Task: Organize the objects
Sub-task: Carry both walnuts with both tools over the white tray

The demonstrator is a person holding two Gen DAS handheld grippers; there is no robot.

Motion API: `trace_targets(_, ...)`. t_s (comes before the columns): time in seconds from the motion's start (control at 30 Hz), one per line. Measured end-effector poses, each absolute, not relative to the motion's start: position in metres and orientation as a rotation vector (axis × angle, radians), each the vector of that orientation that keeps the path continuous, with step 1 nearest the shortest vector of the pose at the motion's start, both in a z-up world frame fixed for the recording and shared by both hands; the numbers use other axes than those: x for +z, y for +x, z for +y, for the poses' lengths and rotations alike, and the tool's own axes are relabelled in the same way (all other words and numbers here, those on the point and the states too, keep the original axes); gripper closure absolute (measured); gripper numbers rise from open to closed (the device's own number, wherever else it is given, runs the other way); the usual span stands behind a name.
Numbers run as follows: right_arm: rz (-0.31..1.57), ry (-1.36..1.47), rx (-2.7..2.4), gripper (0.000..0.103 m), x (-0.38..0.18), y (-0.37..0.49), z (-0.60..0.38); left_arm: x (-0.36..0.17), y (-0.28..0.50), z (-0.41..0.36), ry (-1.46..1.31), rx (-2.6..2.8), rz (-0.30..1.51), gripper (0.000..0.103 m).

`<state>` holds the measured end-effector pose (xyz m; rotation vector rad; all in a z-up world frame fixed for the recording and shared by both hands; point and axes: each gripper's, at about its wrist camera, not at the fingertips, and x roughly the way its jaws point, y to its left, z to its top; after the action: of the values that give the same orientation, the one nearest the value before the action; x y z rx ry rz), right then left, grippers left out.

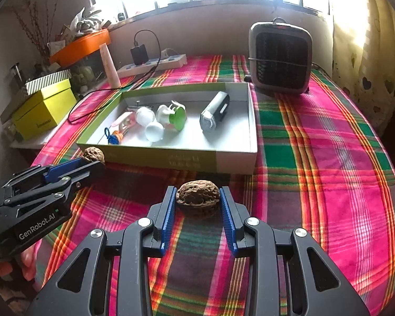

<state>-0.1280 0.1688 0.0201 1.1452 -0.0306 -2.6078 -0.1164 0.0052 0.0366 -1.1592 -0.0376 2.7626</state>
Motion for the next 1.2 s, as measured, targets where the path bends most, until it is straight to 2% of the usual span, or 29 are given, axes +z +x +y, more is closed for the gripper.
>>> trace_targets(1.2,-0.029,1.109,-2.620,0.069,0.034,-0.188,0.172,0.042,-0.175,0.009,-1.193,2.749,-0.076,0.074)
